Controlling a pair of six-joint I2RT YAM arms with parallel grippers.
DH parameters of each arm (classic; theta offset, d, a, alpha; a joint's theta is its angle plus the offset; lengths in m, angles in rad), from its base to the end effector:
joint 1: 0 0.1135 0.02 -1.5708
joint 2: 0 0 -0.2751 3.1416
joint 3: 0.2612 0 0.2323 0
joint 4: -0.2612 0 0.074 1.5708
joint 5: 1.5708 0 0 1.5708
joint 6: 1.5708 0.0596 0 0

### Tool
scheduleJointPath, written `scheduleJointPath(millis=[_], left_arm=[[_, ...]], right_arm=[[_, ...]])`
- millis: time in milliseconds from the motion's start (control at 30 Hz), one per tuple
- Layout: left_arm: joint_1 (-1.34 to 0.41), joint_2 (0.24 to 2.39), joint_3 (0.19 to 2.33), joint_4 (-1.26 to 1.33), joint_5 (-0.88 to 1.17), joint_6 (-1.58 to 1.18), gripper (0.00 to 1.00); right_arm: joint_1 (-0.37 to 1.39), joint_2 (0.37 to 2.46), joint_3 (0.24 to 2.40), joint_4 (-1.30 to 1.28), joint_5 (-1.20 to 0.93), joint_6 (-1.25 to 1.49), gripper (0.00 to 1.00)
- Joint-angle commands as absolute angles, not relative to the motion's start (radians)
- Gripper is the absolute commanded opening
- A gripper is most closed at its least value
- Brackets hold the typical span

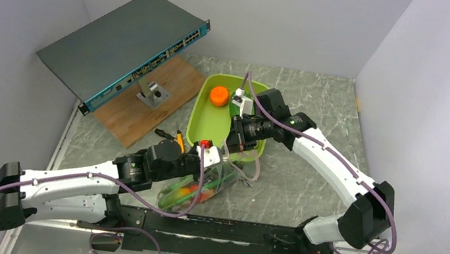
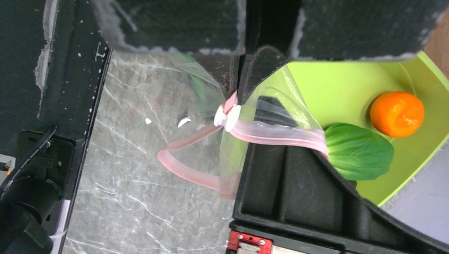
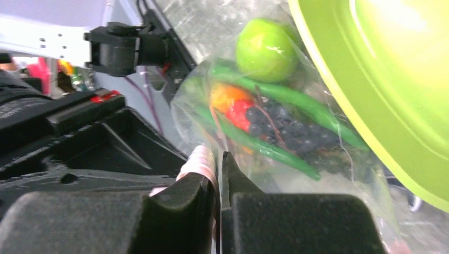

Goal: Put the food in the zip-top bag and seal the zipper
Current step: Zip the zipper food storage bag at the center of the board.

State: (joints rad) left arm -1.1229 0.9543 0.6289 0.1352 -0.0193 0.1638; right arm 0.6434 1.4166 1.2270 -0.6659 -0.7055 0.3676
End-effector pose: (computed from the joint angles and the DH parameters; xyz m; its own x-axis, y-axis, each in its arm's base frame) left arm 0.0980 -0.2014 0.2978 0.0648 0.2415 -0.9682 0.8944 0.4162 0.1637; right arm 0.2070 0.2035 0.3118 -0.8500 -0.2954 -0.4361 -0.5266 0.4931 0.6925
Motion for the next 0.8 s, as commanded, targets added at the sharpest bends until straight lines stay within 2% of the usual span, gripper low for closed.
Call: scheduleJointPath(millis=[0, 67, 133, 267, 467, 667, 700, 733, 767], left_arm=[[-1.127, 0.896, 0.715, 0.077, 0.016, 0.117, 0.0], [-1.127, 0.867, 0.745, 0.035, 0.043, 0.077, 0.0], [-1.126, 0.83, 0.761, 0.016, 0.083, 0.056, 0.0], [-1.126, 0.765, 0.765, 0.013, 0.119, 0.01, 0.0], [-1.123, 0.714, 0.765, 0.003, 0.112, -0.034, 0.0], [-1.104, 0.731, 0.811, -0.083, 0.118, -0.054, 0.0], [-1.1, 0.736, 0.822, -0.096, 0.127, -0.057, 0.0], [-1.096, 0.742, 0.83, -0.105, 0.137, -0.06, 0.0], [-1.093, 0.748, 0.838, -0.113, 0.147, -0.065, 0.0]], right_arm=[[0.661, 1.338, 1.281, -0.779, -0.481, 0.314, 0.19], [0.668, 1.31, 1.313, -0.836, -0.341, 0.283, 0.35], [0.676, 1.277, 1.336, -0.874, -0.217, 0.254, 0.46], [0.69, 1.205, 1.347, -0.896, -0.09, 0.215, 0.56], [0.723, 1.031, 1.29, -0.766, -0.165, 0.118, 0.6], [0.731, 0.904, 1.25, -0.633, -0.406, 0.016, 0.64], [0.737, 0.879, 1.23, -0.596, -0.466, -0.004, 0.7], [0.748, 0.859, 1.201, -0.547, -0.528, -0.028, 0.81], [0.764, 0.838, 1.17, -0.493, -0.556, -0.041, 0.85]])
